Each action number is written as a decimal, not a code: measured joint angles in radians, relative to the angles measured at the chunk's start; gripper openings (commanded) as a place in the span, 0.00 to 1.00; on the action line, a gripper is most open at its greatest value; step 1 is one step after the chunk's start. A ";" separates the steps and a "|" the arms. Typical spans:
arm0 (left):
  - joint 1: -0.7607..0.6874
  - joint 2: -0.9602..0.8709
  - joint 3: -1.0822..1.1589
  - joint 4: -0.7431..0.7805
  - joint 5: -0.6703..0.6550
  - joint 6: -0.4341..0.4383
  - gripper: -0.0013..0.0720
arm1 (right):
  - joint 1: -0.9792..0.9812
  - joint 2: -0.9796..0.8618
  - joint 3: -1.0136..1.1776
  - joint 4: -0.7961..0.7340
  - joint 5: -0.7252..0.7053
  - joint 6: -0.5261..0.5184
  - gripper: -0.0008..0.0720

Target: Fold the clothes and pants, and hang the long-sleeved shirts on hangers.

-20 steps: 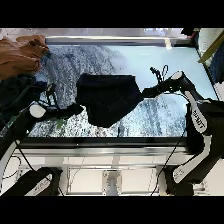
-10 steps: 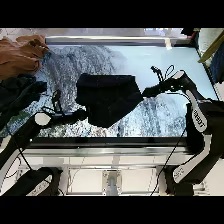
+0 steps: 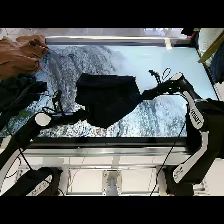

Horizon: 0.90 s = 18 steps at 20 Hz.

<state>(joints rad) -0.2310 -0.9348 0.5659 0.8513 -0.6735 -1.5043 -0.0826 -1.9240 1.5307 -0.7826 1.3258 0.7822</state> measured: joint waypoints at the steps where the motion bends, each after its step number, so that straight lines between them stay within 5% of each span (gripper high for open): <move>1: 0.000 0.000 0.000 0.000 0.000 0.000 0.76 | 0.003 -0.005 0.002 0.012 0.017 -0.012 0.28; 3: 0.000 0.000 -0.002 0.000 0.000 0.000 0.76 | 0.003 -0.012 0.009 0.026 0.070 -0.033 0.04; 11: -0.003 0.000 -0.089 -0.033 0.000 -0.027 0.76 | -0.037 0.023 0.037 0.046 0.377 -0.005 0.04; 18: -0.039 -0.019 -0.160 -0.091 0.069 -0.030 0.76 | -0.022 0.045 0.039 0.077 0.416 0.045 0.04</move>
<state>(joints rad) -0.2703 -0.9543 0.4061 0.7601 -0.6048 -1.5345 -0.1043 -1.8786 1.5692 -0.7052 1.7416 0.8276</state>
